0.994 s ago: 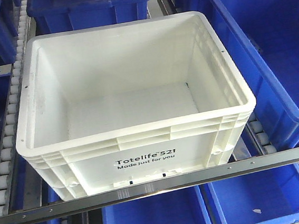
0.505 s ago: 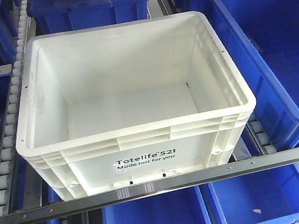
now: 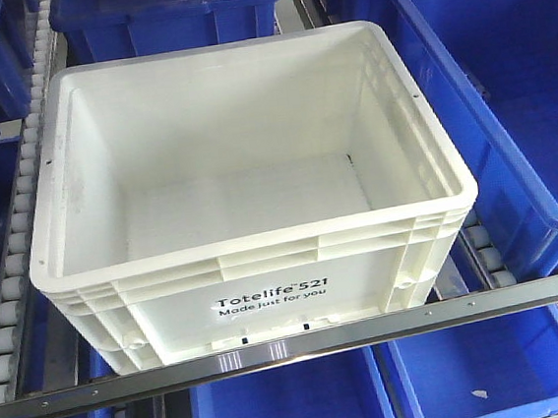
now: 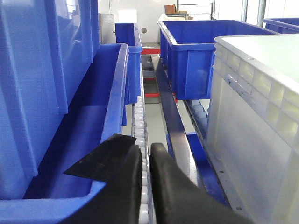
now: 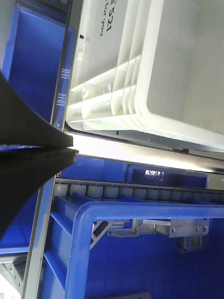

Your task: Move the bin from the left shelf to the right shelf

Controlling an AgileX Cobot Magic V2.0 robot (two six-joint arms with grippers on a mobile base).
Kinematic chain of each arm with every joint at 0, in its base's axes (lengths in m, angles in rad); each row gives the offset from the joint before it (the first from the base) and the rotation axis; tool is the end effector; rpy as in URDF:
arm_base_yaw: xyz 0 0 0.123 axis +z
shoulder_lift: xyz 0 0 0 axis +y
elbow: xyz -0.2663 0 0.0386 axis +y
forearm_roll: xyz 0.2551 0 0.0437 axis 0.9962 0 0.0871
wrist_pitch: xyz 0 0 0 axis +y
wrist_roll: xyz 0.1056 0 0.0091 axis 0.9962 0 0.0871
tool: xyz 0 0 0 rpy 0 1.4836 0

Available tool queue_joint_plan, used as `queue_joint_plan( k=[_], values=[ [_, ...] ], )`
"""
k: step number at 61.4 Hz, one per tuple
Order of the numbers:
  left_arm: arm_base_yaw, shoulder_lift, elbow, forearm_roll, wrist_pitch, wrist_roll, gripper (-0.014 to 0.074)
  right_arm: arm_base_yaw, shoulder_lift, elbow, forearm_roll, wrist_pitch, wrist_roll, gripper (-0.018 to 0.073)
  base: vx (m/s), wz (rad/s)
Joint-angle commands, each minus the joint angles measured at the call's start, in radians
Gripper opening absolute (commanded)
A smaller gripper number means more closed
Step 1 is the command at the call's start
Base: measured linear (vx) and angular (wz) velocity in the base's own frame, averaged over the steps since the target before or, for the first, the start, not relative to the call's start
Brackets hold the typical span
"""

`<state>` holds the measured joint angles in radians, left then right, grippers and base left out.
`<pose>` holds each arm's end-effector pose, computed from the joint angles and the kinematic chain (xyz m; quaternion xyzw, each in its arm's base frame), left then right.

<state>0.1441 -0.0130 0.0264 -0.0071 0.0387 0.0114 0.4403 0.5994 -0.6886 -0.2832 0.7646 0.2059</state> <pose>0.0938 0.0136 0.2020 -0.0484 0.6929 0.0532 0.7174 0.1351 0.0410 0.3153 -0.1455 0.8618 0.0210 0.4855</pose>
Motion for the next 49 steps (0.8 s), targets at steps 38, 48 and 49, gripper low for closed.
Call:
queue_joint_plan(
  k=[38, 48, 49],
  values=[
    [0.002, -0.010, -0.021, -0.008, -0.078, -0.001, 0.0038, -0.019, -0.014, -0.027, -0.011, -0.063, -0.009, -0.0009, 0.00, 0.00],
    [0.002, -0.010, -0.021, -0.008, -0.078, -0.001, 0.0038, -0.160, -0.119, 0.063, 0.065, -0.200, -0.035, -0.0009, 0.00, 0.00],
    [0.002, -0.010, -0.021, -0.008, -0.078, -0.001, 0.0038, -0.170, -0.138, 0.089, 0.065, -0.232, -0.050, -0.0009, 0.00, 0.00]
  ],
)
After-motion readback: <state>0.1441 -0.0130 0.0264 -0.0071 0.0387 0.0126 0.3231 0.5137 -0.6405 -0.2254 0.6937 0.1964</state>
